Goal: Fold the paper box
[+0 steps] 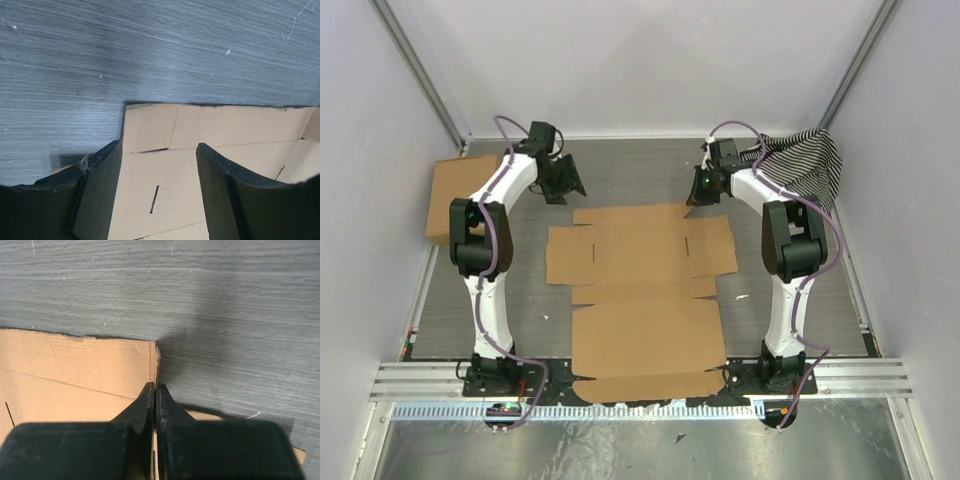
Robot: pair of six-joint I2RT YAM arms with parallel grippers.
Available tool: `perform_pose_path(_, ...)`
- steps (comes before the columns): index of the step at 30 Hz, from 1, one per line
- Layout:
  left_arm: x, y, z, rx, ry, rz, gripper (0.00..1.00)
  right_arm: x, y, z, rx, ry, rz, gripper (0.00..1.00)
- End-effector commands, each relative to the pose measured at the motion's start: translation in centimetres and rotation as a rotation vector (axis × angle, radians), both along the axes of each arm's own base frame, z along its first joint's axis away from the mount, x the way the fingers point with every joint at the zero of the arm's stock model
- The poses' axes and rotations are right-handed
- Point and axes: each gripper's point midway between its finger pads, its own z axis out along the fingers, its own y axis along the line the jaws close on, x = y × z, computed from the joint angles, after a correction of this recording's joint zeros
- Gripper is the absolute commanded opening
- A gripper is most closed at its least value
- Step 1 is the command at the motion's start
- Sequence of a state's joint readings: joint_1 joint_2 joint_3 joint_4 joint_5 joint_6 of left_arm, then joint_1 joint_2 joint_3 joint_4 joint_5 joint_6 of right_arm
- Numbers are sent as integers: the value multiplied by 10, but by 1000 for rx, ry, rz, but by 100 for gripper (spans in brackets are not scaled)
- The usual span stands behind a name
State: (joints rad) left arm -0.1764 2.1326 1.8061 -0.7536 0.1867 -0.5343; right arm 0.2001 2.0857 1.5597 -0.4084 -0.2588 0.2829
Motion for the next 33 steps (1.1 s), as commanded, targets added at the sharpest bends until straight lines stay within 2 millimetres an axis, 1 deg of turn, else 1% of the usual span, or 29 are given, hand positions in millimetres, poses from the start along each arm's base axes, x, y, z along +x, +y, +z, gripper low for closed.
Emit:
perform_pose_path(1, -9, -4, -9, 25, 30, -24, 67, -1, 4, 27, 0, -66, -12, 1)
perform_pose_path(8, -21, 8, -25, 128, 79, -18, 66, -2, 5, 27, 6, -57, -56, 1)
perform_pose_path(10, -30, 13, -29, 159, 107, -19, 66, -1, 4, 27, 6, -57, -75, 1)
perform_pose_path(13, -40, 15, -34, 166, 121, -18, 66, -2, 3, 26, 19, -56, -105, 1)
perform_pose_path(14, -37, 13, -35, 156, 104, -17, 66, -2, 4, 27, 28, -57, -112, 1)
perform_pose_path(19, -35, 9, -46, 146, 117, -26, 65, 0, 4, 29, 47, -63, -145, 1)
perform_pose_path(25, -23, -7, -47, 89, 90, -43, 63, 2, 8, 29, 68, -59, -147, 1)
perform_pose_path(28, -23, -13, -50, 90, 84, -61, 63, 1, 10, 27, 80, -49, -149, 1)
perform_pose_path(31, -24, -15, -58, 92, 95, -66, 62, 2, 12, 26, 100, -44, -155, 1)
perform_pose_path(33, -24, -16, -61, 92, 97, -66, 60, 2, 14, 27, 110, -43, -159, 1)
